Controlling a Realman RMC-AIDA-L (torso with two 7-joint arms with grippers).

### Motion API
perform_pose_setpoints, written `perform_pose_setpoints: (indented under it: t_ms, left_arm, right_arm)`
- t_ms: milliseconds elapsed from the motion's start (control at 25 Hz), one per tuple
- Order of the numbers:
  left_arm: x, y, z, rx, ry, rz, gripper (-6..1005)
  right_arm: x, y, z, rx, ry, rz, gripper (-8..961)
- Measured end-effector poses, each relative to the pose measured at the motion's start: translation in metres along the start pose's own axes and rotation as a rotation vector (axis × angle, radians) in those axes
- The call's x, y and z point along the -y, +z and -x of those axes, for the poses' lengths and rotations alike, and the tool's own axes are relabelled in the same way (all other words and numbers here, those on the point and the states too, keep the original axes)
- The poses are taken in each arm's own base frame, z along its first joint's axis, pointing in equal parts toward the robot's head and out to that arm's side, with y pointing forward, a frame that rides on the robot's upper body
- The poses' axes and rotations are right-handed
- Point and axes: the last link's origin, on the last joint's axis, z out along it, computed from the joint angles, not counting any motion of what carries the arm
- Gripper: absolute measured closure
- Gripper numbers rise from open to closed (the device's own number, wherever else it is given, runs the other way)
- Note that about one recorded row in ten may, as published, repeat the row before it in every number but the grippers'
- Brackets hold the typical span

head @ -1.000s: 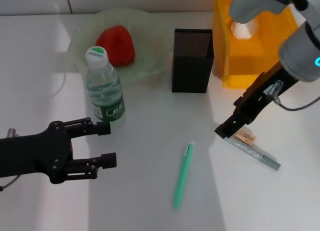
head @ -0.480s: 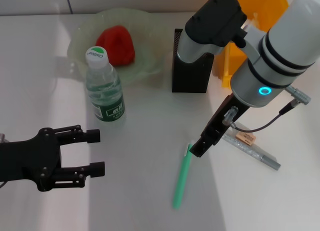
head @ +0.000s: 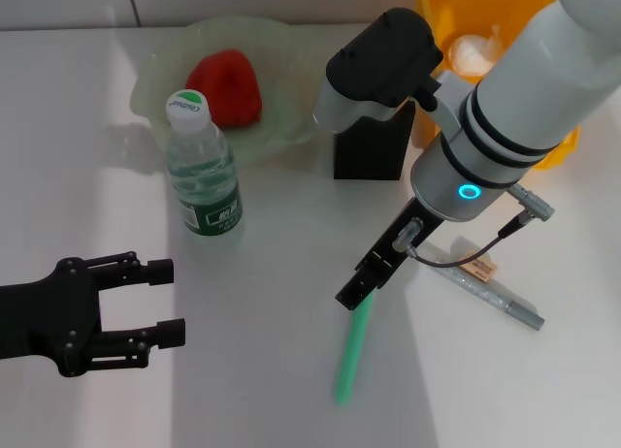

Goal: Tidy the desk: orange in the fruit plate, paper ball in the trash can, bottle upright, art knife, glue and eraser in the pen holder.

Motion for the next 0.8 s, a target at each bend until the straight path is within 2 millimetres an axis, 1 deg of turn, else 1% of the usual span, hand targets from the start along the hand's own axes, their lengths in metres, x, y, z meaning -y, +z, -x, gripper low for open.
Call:
perform_pose_setpoints:
  t_ms: [80,200,280,360,400,440,480,560,600,640,800]
  left_arm:
    - [0.000,0.001,0.001,0.006,-0.002,-0.003,211]
    - [0.000,0.001,0.002,0.007,-0.004,-0.007,211]
    - [0.000,0.000,0.003,0.008,-0.004,-0.010,211]
    - [0.000,0.000,0.003,0.008,-0.004,-0.012,212]
    - [0.000,0.000,0.003,0.008,-0.004,-0.012,212]
    - [0.000,0.000,0.004,0.008,-0.004,-0.012,212]
    - [0.000,0.000,0.004,0.008,-0.004,-0.012,212]
    - [0.000,0.000,0.004,0.008,-0.004,-0.012,212]
    - [0.000,0.000,0.004,0.008,-0.004,-0.012,212]
    - [0.000,0.000,0.004,0.008,-0.004,-0.012,212]
    - [0.001,-0.001,0.001,-0.003,-0.008,-0.018,212]
  right_arm:
    - [0.000,0.004,0.003,-0.004,-0.002,0.001,112]
    - [-0.001,0.004,0.004,-0.001,-0.007,0.000,114]
    - [-0.003,0.001,0.007,0.008,-0.020,0.000,119]
    - [-0.005,-0.009,0.006,0.001,-0.089,0.002,123]
    - [-0.005,-0.009,0.006,0.001,-0.089,0.002,125]
    - [-0.003,-0.017,0.003,-0.010,-0.140,0.017,128]
    - [-0.003,-0.017,0.003,-0.010,-0.140,0.017,130]
    - [0.004,-0.031,-0.001,-0.009,-0.209,0.053,134]
    - [0.004,-0.031,-0.001,-0.009,-0.209,0.053,136]
    - [0.009,-0.040,-0.002,0.002,-0.246,0.071,139]
    - [0.016,-0.047,0.002,0.008,-0.231,0.085,147]
